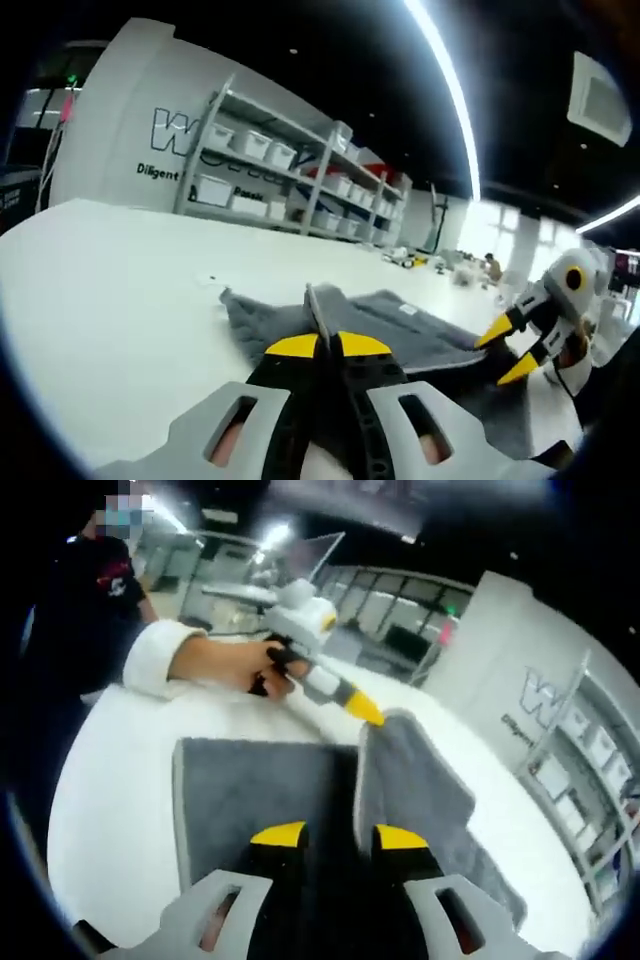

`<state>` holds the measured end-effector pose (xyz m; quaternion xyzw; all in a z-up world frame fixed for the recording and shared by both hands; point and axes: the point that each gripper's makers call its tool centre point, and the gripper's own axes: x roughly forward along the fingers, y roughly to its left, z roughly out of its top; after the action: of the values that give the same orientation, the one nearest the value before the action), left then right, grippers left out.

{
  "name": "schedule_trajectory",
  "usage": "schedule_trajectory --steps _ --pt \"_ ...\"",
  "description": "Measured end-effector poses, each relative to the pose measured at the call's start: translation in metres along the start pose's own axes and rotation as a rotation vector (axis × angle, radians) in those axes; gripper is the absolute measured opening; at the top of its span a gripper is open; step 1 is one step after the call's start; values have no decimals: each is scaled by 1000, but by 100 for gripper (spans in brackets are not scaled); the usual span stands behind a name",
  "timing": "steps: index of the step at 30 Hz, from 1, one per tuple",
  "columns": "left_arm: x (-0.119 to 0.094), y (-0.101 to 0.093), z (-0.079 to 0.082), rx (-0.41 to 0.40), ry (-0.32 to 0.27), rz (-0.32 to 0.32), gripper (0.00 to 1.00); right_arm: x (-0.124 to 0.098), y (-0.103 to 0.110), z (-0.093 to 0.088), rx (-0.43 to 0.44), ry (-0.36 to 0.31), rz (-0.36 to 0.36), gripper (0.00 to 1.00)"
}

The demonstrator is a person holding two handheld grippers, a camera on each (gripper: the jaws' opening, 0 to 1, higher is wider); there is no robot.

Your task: Open the folded towel by lifting each exposed corner and separating the folded layers until the towel lies flat within the target outline without major curled edges

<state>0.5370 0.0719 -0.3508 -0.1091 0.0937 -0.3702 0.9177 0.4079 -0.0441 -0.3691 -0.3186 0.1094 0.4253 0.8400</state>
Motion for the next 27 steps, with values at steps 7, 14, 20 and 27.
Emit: schedule_trajectory --steps 7,14,20,27 --pt "1 16 8 124 12 14 4 -45 -18 -27 -51 45 -246 32" --pt "-4 24 21 -54 -64 -25 1 -67 -30 -41 211 -30 -271 46" --pt "-1 16 10 -49 -31 -33 6 -68 -33 -55 402 -70 -235 44" --pt "6 -4 -2 -174 25 -40 29 -67 -33 -61 548 -146 -195 51"
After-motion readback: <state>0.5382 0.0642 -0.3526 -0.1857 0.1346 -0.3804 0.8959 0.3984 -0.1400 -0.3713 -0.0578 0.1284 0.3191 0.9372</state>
